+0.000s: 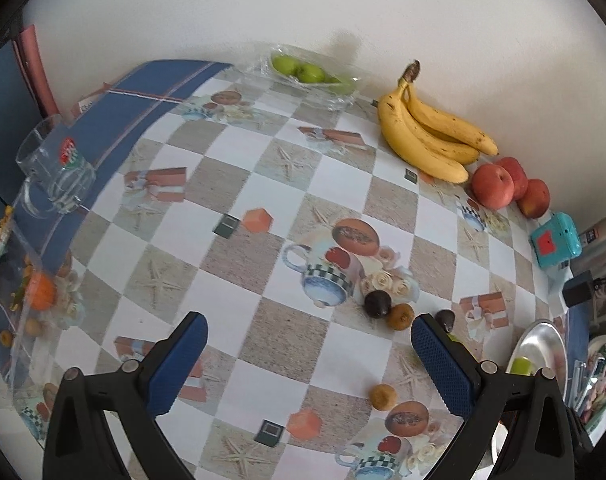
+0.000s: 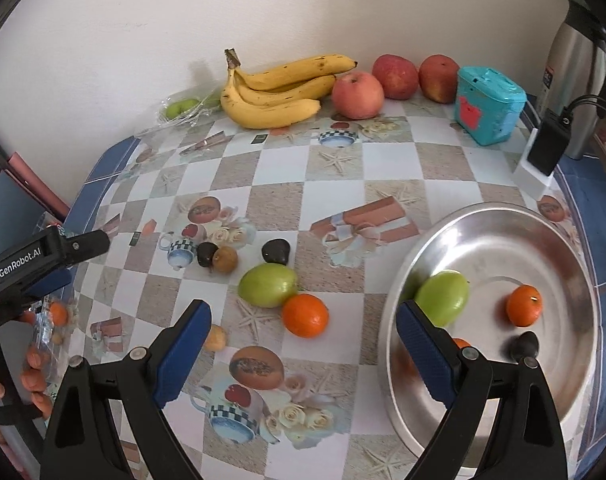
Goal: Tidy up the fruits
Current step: 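Move the left tool to a small brown kiwi while the right tool approaches an orange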
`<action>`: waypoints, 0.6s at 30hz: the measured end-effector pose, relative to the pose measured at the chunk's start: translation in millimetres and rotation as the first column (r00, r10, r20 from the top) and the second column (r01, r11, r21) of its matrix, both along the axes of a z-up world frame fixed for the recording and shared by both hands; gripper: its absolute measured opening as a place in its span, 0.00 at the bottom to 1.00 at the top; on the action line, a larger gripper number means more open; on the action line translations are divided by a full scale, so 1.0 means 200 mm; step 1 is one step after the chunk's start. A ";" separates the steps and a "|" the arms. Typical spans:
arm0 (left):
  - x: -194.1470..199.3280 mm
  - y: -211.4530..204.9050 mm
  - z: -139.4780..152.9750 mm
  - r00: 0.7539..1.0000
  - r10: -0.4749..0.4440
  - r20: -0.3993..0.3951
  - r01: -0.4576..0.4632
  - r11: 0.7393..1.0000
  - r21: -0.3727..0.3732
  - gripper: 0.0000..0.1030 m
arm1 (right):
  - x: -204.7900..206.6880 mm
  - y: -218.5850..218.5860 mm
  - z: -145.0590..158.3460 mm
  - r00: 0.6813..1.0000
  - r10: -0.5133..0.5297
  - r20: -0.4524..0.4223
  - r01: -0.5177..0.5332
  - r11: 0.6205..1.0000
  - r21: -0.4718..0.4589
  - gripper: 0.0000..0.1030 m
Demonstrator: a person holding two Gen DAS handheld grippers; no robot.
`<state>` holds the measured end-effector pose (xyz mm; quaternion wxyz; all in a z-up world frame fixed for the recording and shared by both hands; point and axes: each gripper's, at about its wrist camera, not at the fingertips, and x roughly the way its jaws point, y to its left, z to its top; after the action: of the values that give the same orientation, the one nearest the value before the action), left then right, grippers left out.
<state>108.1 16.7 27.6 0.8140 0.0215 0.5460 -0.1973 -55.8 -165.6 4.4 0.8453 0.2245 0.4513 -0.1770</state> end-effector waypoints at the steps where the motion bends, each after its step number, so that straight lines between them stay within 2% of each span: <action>1: 0.00 -0.01 -0.01 1.000 -0.002 -0.008 0.002 1.000 -0.002 1.00 | 0.01 0.00 -0.01 1.000 0.004 0.000 -0.004 1.000 -0.002 0.91; 6: -0.03 -0.06 -0.07 0.998 -0.021 -0.058 0.020 1.000 -0.014 0.99 | 0.05 0.02 -0.04 1.000 0.020 -0.020 -0.020 1.000 -0.008 0.91; 14: -0.04 -0.09 -0.23 0.989 -0.013 -0.146 0.016 1.000 0.021 0.99 | 0.08 0.02 -0.12 0.998 0.026 -0.051 -0.026 1.000 -0.005 0.90; 18: -0.05 -0.11 -0.30 0.983 -0.016 -0.184 0.023 0.999 0.034 0.98 | 0.10 0.03 -0.18 0.996 0.035 -0.082 -0.037 0.999 -0.013 0.82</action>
<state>97.5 -4.3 -33.2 0.7577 0.0230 0.6219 -0.1967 -35.5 -160.4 -30.7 0.8309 0.2027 0.4882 -0.1740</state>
